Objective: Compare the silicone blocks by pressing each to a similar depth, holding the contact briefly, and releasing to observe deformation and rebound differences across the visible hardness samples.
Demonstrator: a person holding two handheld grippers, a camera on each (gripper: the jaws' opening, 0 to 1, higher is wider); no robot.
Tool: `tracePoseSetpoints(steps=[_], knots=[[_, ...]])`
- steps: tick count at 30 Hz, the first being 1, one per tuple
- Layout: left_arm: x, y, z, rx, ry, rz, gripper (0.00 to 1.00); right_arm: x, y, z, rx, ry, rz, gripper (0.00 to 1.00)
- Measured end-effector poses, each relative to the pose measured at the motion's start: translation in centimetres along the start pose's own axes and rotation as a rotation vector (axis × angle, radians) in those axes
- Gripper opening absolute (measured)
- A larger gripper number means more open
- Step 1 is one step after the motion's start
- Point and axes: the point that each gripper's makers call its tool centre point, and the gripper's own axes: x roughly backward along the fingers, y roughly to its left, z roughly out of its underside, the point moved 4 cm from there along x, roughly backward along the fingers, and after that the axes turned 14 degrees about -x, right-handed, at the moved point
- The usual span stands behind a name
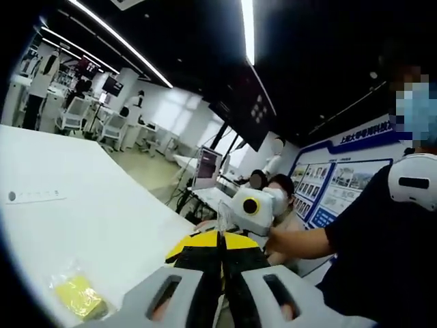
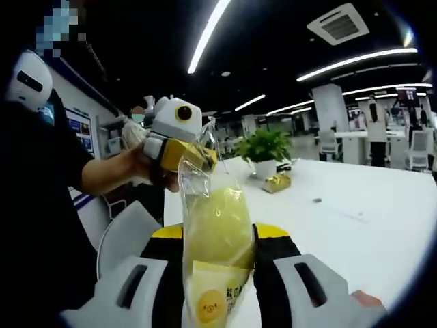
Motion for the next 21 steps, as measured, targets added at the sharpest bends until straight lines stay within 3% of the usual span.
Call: tracePoseSetpoints(steps=[6, 21], knots=[[0.22, -0.03, -0.13, 0.009, -0.025, 0.000, 0.00, -0.04, 0.32, -0.14, 0.011, 0.004, -0.006, 0.22], [0.60, -0.14, 0.49, 0.020, -0.016, -0.001, 0.00, -0.15, 0.95, 0.52, -0.024, 0.076, -0.023, 0.12]])
